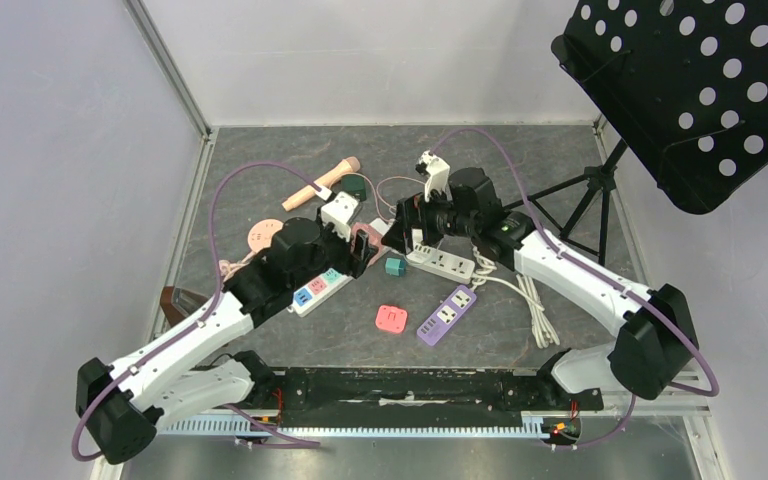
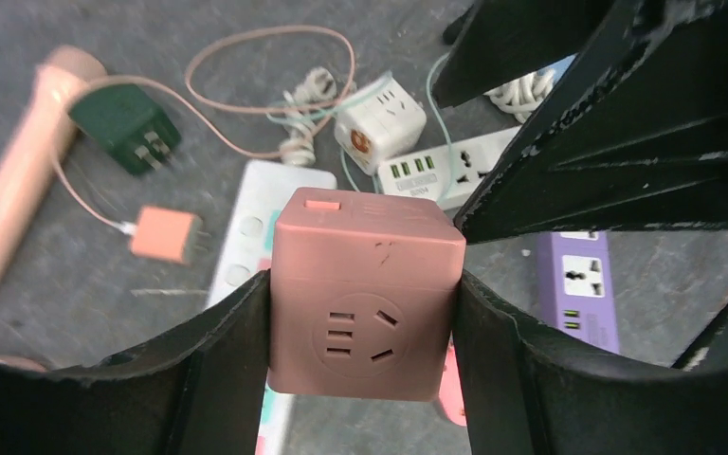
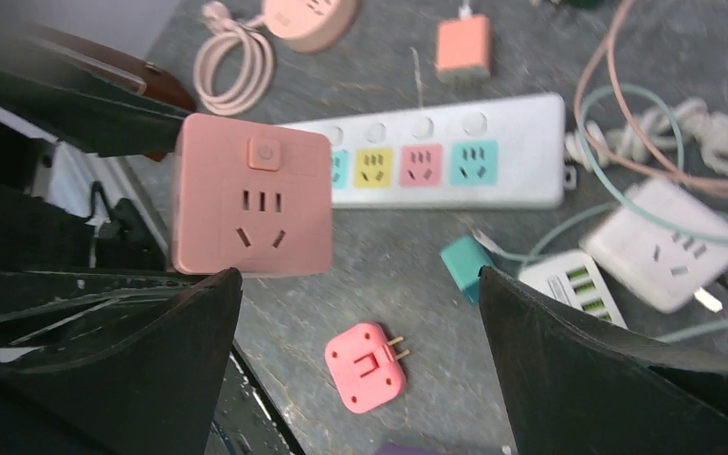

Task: Insert the plug

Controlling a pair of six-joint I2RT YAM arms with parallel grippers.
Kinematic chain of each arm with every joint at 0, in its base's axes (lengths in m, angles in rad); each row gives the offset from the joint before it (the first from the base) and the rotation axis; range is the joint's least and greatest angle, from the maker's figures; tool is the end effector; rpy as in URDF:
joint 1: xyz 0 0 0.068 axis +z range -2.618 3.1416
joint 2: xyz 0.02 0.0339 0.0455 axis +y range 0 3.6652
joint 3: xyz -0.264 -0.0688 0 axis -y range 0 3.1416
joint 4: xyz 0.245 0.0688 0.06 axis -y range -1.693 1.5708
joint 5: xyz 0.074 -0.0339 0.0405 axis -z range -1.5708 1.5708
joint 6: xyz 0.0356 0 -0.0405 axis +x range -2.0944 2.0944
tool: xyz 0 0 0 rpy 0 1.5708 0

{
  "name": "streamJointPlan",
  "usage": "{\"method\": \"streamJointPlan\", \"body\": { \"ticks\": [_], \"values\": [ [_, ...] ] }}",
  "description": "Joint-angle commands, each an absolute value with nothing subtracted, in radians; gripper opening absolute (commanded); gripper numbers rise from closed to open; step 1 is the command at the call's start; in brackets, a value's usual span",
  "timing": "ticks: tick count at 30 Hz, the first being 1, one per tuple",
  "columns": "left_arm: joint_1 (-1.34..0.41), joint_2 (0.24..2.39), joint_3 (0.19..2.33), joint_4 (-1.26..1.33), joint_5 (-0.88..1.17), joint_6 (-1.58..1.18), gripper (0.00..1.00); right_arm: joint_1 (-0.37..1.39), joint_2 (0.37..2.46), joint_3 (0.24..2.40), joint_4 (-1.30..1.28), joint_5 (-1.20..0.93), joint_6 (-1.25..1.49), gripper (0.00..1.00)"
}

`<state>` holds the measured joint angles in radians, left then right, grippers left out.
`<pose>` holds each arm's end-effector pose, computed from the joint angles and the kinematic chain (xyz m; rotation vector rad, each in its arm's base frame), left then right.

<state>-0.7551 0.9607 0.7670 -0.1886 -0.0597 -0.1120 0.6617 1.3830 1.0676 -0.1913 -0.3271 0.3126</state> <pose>0.1634 -0.1508 0.3007 0.5900 1.8980 -0.5102 0.2426 0.2034 0.3016 -0.5857 2.1049 0.9164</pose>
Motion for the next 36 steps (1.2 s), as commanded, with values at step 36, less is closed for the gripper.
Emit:
{"method": "streamJointPlan", "body": {
  "ticks": [36],
  "values": [
    [-0.758, 0.903, 0.809, 0.075, 0.105, 0.307, 0.02, 0.775, 1.416, 1.256, -0.137, -0.276, 0.274, 0.98]
  ]
}}
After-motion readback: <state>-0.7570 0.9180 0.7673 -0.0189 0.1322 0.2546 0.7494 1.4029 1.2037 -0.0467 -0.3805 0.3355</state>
